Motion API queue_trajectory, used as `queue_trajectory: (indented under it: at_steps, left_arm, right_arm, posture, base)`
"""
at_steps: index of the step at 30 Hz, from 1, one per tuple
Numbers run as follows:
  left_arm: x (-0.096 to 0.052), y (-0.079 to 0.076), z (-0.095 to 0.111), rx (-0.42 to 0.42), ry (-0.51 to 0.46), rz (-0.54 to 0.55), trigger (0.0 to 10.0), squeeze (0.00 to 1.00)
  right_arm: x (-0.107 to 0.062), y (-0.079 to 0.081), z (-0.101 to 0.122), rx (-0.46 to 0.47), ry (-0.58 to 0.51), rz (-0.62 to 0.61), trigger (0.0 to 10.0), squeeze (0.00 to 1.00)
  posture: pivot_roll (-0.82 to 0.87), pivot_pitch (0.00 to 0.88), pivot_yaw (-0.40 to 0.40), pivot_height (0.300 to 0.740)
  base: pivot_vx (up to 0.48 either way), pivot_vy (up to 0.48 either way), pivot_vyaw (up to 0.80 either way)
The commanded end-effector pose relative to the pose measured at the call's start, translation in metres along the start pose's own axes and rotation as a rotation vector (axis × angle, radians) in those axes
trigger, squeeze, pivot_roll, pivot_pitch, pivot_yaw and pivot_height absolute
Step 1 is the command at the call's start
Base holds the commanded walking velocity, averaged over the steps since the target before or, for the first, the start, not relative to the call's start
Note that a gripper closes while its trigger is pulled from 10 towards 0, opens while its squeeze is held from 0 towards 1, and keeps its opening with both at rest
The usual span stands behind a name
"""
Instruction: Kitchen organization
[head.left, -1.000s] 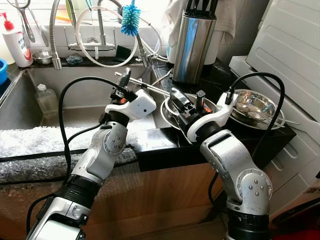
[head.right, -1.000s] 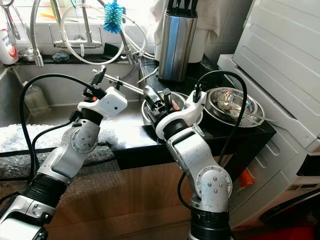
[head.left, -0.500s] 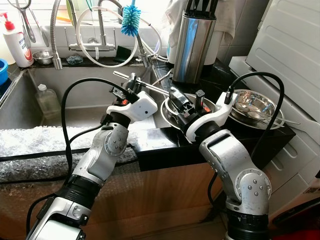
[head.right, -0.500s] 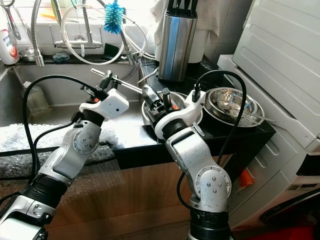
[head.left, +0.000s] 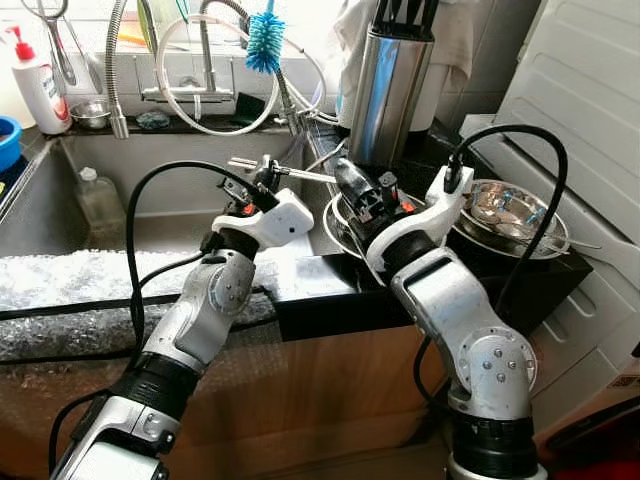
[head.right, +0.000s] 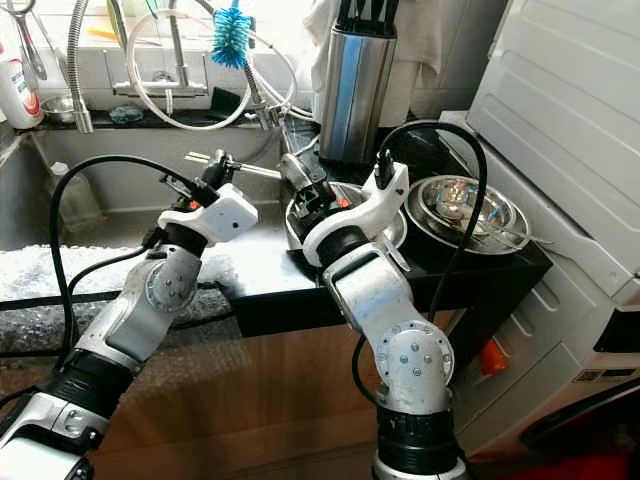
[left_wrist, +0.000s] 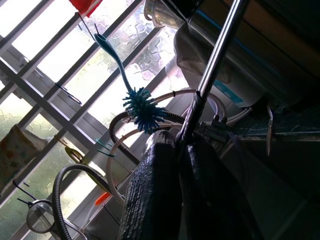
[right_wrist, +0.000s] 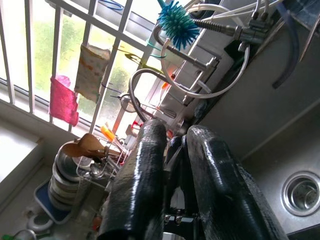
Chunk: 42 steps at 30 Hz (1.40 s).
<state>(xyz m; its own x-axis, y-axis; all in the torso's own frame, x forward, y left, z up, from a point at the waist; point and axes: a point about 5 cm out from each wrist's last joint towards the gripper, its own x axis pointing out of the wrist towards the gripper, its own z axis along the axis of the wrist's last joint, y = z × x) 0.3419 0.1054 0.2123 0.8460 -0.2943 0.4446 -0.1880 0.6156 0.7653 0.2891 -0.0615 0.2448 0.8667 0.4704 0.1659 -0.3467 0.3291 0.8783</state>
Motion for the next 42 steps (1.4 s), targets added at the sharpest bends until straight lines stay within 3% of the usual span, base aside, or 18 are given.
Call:
queue_trajectory:
  at_steps: [1,12,15,16,18,23,24,25,26,31,32,33,34,35,37,38,39,42]
  left_arm:
    - [0.005,0.006,0.01,-0.036,-0.048,0.035,0.0,0.0]
    - [0.004,0.005,0.01,-0.038,-0.047,0.026,0.0,0.0]
    - [0.004,0.004,0.01,-0.039,-0.048,0.021,0.0,0.0]
    - [0.004,0.004,0.01,-0.038,-0.048,0.02,0.0,0.0]
    - [0.004,0.004,0.01,-0.038,-0.049,0.019,0.0,0.0]
    - [0.004,0.001,0.009,-0.041,-0.044,0.008,0.3,0.0]
    - [0.004,0.001,0.009,-0.043,-0.042,0.004,4.0,0.0]
    - [0.004,0.001,0.009,-0.043,-0.042,0.004,4.0,0.0]
    - [0.004,0.0,0.008,-0.053,-0.031,-0.001,10.0,0.0]
    - [0.002,-0.005,0.0,-0.147,0.035,-0.014,10.0,0.0]
    - [0.002,-0.005,-0.003,-0.168,0.055,-0.01,10.0,0.0]
    - [0.001,-0.004,-0.009,-0.223,0.105,0.005,10.0,0.0]
    - [0.001,-0.004,-0.011,-0.252,0.13,0.012,10.0,0.0]
    - [0.001,-0.004,-0.011,-0.252,0.13,0.012,10.0,0.0]
    - [0.001,-0.002,-0.016,-0.276,0.158,0.031,10.0,0.0]
    - [0.001,-0.002,-0.016,-0.276,0.158,0.031,10.0,0.0]
    - [0.001,-0.002,-0.017,-0.269,0.16,0.021,10.0,0.0]
    - [-0.001,-0.005,-0.019,-0.267,0.171,-0.004,10.0,0.0]
  right_arm:
    - [0.001,-0.012,0.005,-0.002,-0.024,-0.073,10.0,1.0]
    - [0.005,-0.004,0.014,-0.03,-0.074,-0.062,10.0,1.0]
    - [0.009,0.011,0.028,-0.055,-0.126,-0.032,10.0,1.0]
    - [0.011,0.018,0.033,-0.061,-0.143,-0.014,10.0,0.0]
    - [0.011,0.02,0.034,-0.063,-0.147,-0.008,10.0,0.0]
    - [0.012,0.041,0.051,-0.073,-0.242,0.084,10.0,0.0]
    - [0.012,0.044,0.053,-0.078,-0.254,0.1,10.0,0.0]
    - [0.012,0.044,0.053,-0.078,-0.254,0.1,10.0,0.0]
    - [0.012,0.048,0.055,-0.092,-0.265,0.119,10.0,0.0]
    - [0.01,0.059,0.062,-0.201,-0.322,0.163,10.0,0.0]
    - [0.009,0.06,0.064,-0.275,-0.339,0.156,10.0,0.0]
    - [0.008,0.059,0.066,-0.421,-0.367,0.131,10.0,0.0]
    - [0.007,0.059,0.067,-0.484,-0.378,0.12,10.0,0.0]
    - [0.007,0.059,0.067,-0.484,-0.378,0.12,10.0,0.0]
    - [0.006,0.055,0.065,-0.578,-0.385,0.1,10.0,0.0]
    - [0.006,0.055,0.065,-0.578,-0.385,0.1,10.0,0.0]
    - [0.002,0.054,0.066,-0.656,-0.407,0.101,10.0,0.0]
    - [-0.003,0.049,0.067,-0.729,-0.424,0.065,10.0,0.0]
  posture:
    - [-0.1,0.0,-0.094,0.74]
    - [-0.1,0.0,-0.093,0.74]
    - [-0.11,0.0,-0.091,0.74]
    - [-0.11,0.0,-0.091,0.74]
    - [-0.11,0.0,-0.091,0.74]
    - [-0.11,0.0,-0.088,0.74]
    - [-0.11,0.0,-0.087,0.74]
    - [-0.11,0.0,-0.087,0.74]
    - [-0.11,0.0,-0.087,0.74]
    - [-0.11,0.0,-0.087,0.74]
    - [-0.11,0.0,-0.086,0.74]
    - [-0.11,0.0,-0.086,0.74]
    - [-0.11,0.0,-0.086,0.74]
    - [-0.11,0.0,-0.086,0.74]
    - [-0.11,0.0,-0.086,0.74]
    - [-0.11,0.0,-0.086,0.74]
    - [-0.11,0.0,-0.086,0.74]
    - [-0.11,0.0,-0.084,0.74]
  base:
    - [0.0,0.0,0.0]
    - [0.0,0.0,0.0]
    - [0.0,0.0,0.0]
    - [0.0,0.0,0.0]
    - [0.0,0.0,0.0]
    - [0.0,0.0,0.0]
    - [0.0,0.0,0.0]
    - [0.0,0.0,0.0]
    - [0.0,0.0,0.0]
    - [0.0,0.0,0.0]
    - [0.0,0.0,0.0]
    - [0.0,0.0,0.0]
    - [0.0,0.0,0.0]
    - [0.0,0.0,0.0]
    - [0.0,0.0,0.0]
    - [0.0,0.0,0.0]
    - [0.0,0.0,0.0]
    - [0.0,0.0,0.0]
